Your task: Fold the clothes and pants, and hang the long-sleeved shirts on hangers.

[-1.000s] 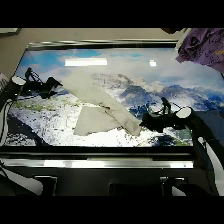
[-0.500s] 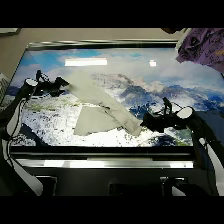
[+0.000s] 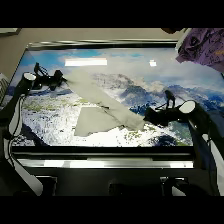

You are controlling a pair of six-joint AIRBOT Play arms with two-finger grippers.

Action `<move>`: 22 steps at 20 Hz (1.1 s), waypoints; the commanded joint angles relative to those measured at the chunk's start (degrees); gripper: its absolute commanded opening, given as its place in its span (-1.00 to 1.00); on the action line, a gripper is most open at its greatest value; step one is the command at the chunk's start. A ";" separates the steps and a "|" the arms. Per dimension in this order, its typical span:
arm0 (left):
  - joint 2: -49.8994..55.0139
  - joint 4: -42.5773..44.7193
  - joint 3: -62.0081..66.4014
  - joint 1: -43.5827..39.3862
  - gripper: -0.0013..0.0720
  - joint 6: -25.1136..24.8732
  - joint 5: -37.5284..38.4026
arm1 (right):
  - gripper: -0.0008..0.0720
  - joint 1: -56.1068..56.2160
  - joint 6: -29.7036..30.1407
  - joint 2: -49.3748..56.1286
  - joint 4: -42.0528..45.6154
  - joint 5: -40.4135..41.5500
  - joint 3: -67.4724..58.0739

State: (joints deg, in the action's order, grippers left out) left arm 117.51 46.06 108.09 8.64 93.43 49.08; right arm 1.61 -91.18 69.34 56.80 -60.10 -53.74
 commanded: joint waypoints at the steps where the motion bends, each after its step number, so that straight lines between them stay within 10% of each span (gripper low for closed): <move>1: -7.15 9.40 5.64 1.29 -0.93 1.81 5.05 | -0.90 0.00 -1.81 -0.04 13.38 -4.85 -15.65; 10: -44.76 31.87 9.27 1.75 -0.93 8.35 21.05 | -0.90 0.02 -1.62 -7.76 27.58 -18.84 -58.97; 16: -61.02 40.22 9.14 1.75 -0.93 15.02 38.53 | -0.90 0.00 -4.35 -20.11 31.74 -20.70 -60.70; 22: -60.83 40.72 -2.73 1.64 -0.92 16.02 39.52 | -0.89 0.02 -13.73 -12.66 33.70 -18.34 -60.63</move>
State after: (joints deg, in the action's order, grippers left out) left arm 56.51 85.01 111.02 10.31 108.71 86.80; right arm 1.65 -100.84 52.60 89.06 -79.07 -114.19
